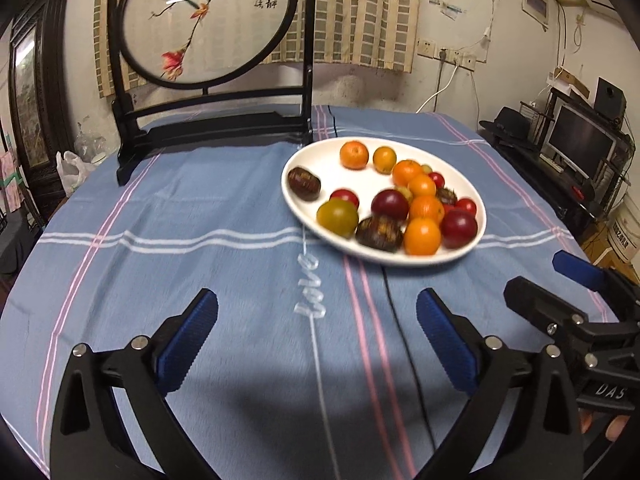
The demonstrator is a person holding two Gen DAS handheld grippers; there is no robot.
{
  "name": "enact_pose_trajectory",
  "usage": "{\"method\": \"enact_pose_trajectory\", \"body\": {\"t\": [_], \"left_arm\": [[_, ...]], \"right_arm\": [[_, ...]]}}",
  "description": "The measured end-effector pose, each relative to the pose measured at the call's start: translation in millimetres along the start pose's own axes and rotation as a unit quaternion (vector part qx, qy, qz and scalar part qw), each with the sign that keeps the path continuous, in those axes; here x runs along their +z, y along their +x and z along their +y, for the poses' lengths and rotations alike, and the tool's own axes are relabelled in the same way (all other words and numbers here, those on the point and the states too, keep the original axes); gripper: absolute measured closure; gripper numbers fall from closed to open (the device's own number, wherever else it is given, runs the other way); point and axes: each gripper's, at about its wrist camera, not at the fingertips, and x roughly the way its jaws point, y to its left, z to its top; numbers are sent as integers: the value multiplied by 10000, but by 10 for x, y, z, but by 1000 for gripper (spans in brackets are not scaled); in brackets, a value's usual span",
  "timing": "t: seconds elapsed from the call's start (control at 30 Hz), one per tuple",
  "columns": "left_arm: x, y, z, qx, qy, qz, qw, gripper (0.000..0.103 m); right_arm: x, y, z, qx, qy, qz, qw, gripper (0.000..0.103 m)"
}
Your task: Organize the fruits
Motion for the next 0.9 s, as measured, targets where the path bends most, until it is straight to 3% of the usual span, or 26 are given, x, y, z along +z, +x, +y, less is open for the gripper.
{"method": "enact_pose_trajectory", "body": {"t": [0.33,0.9], "left_arm": [[-326,7,161,154,-80,143,9997,5],[-395,44,91,-25,101,307,9995,5]], "right_arm": [[-425,27,-20,-104,-27,253,9996,4],[-495,76,7,-401,-220,445,9980,4]]}}
